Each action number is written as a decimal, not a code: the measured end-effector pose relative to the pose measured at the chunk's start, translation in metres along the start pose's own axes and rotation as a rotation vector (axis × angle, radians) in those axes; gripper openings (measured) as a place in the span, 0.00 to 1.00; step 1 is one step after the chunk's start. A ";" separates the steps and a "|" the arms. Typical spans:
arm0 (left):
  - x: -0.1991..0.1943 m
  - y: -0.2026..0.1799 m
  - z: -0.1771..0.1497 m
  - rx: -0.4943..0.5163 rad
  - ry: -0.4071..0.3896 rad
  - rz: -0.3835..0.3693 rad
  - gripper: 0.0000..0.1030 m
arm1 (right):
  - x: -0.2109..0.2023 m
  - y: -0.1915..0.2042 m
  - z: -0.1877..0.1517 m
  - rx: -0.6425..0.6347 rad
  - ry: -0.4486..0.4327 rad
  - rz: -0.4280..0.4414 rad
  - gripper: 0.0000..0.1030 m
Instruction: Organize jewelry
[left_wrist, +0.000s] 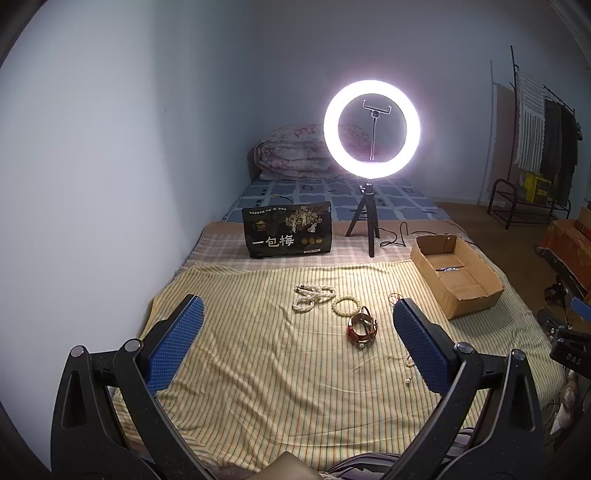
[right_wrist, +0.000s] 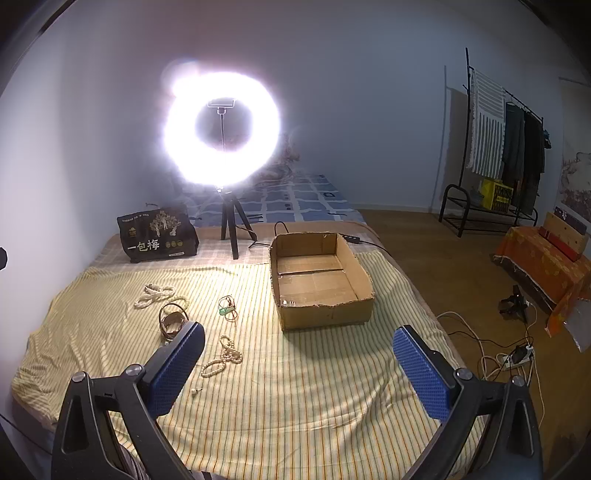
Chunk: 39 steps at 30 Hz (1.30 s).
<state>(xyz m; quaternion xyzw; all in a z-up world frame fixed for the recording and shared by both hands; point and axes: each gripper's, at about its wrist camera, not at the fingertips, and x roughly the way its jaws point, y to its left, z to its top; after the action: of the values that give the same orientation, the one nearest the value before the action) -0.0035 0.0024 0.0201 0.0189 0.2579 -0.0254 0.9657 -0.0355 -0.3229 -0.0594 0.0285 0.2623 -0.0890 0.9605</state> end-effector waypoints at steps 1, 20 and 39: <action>0.000 0.000 0.000 0.000 -0.001 -0.004 1.00 | 0.000 0.000 0.000 0.003 0.000 0.001 1.00; -0.006 0.002 0.000 -0.005 -0.010 -0.003 1.00 | -0.001 0.001 0.001 0.002 -0.001 0.003 1.00; -0.007 0.002 0.002 -0.007 -0.011 -0.001 1.00 | -0.001 -0.001 -0.001 0.005 0.005 0.003 1.00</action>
<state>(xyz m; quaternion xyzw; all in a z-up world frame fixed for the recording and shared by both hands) -0.0086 0.0049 0.0250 0.0152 0.2528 -0.0251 0.9671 -0.0369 -0.3236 -0.0601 0.0315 0.2642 -0.0882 0.9599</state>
